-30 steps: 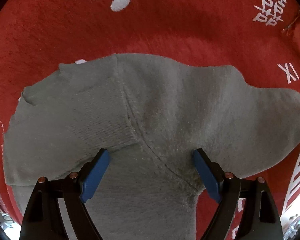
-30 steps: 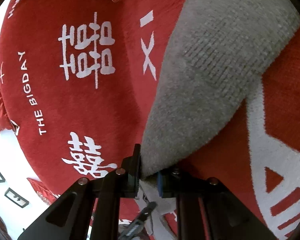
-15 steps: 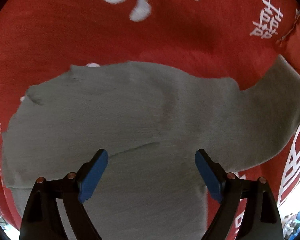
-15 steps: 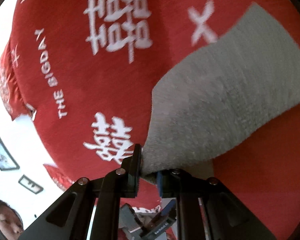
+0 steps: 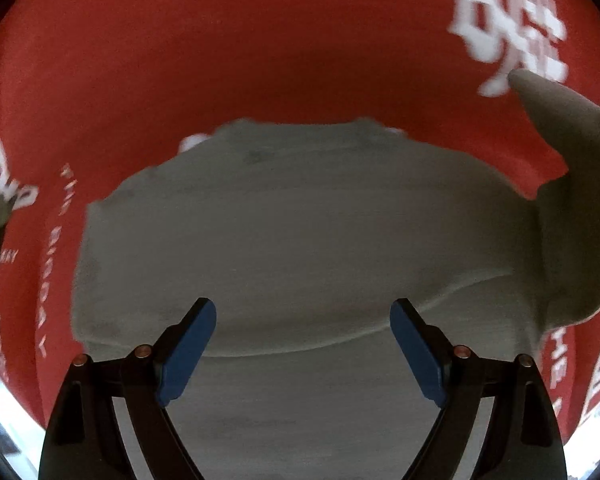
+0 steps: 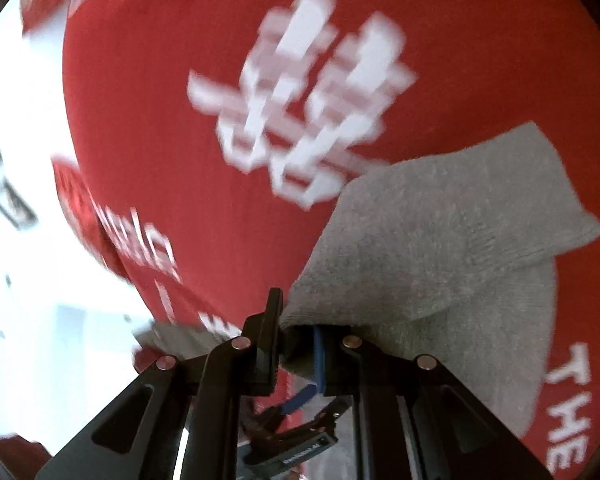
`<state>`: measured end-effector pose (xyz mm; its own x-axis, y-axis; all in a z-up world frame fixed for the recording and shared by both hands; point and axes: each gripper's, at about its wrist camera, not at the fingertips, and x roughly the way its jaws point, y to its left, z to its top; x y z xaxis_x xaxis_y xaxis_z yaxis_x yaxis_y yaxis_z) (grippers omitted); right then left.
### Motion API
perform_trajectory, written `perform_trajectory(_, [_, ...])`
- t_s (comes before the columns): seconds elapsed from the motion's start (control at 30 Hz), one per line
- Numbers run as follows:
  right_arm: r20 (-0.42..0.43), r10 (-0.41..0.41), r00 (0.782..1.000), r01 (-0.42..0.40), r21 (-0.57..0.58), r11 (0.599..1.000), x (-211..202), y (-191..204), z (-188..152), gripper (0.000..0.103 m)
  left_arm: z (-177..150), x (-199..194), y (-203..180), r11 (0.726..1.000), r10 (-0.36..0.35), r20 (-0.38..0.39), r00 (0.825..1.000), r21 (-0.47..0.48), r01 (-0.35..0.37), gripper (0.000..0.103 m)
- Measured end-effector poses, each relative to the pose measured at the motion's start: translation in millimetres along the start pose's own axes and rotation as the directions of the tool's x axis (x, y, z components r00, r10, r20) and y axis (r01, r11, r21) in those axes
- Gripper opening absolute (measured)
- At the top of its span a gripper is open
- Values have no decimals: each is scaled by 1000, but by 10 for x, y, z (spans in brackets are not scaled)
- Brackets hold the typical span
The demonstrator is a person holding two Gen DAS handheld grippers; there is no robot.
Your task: Fold small clothes
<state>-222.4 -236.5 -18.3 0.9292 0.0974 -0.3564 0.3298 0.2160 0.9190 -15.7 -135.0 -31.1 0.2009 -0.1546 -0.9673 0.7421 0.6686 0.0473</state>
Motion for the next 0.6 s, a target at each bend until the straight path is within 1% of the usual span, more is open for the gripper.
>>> perform_trajectory(0.03, [-30,-25,999,24,-46,999,173,80,-69,15,-34,32,133,1000,13,-4,1000,-20,-13,90])
perform_trajectory(0.07, [-71,-72,995,63,-114,991,399,184,-172,15,-38,56,225,999,22,-7,1000,-31,-22,90])
perform_trajectory(0.1, [-97,-107,990,91,-158,983,541,239,-249,15,-62,58,374,998,33,-11,999,-47,-34,90])
perform_trajectory(0.13, [-130,-157,979,127,-213,969,725,288,-353,15,-65,58,485,997,41,-13,999,-60,-42,90])
perform_trajectory(0.17, [-164,-212,964,163,-267,950,911,323,-467,15,-82,79,597,996,50,-17,999,-72,-51,90])
perform_trajectory(0.2, [-197,-272,942,198,-327,924,1108,346,-601,15,-108,121,722,994,59,-26,998,-86,-61,90])
perform_trajectory(0.23, [-225,-333,916,230,-387,893,1296,352,-740,17,-128,135,779,994,61,-32,998,-92,-63,90])
perform_trajectory(0.3, [-253,-465,849,308,-478,823,1593,297,-970,18,-141,241,862,993,59,-63,996,-102,-65,90])
perform_trajectory(0.33, [-258,-526,811,348,-510,787,1706,244,-1058,20,-163,294,905,992,56,-78,995,-104,-64,90])
perform_trajectory(0.37, [-262,-593,761,393,-540,744,1816,174,-1159,24,-183,291,925,992,55,-84,995,-106,-63,90])
perform_trajectory(0.4, [-261,-601,755,400,-543,739,1835,156,-1194,30,-199,316,955,993,47,-86,995,-108,-56,90])
perform_trajectory(0.43, [-243,-581,777,397,-527,752,1798,179,-1208,47,-202,335,973,993,35,-85,996,-110,-44,90])
perform_trajectory(0.5, [-244,-548,800,404,-456,793,1710,205,-1162,64,-223,325,990,993,23,-83,996,-112,-32,90])
perform_trajectory(0.57, [-212,-510,833,421,-355,835,1542,167,-1074,64,-239,289,992,993,11,-82,997,-118,-21,90])
perform_trajectory(0.6, [-194,-487,851,427,-284,859,1448,104,-1009,64,-240,290,1006,992,5,-81,997,-123,-15,90])
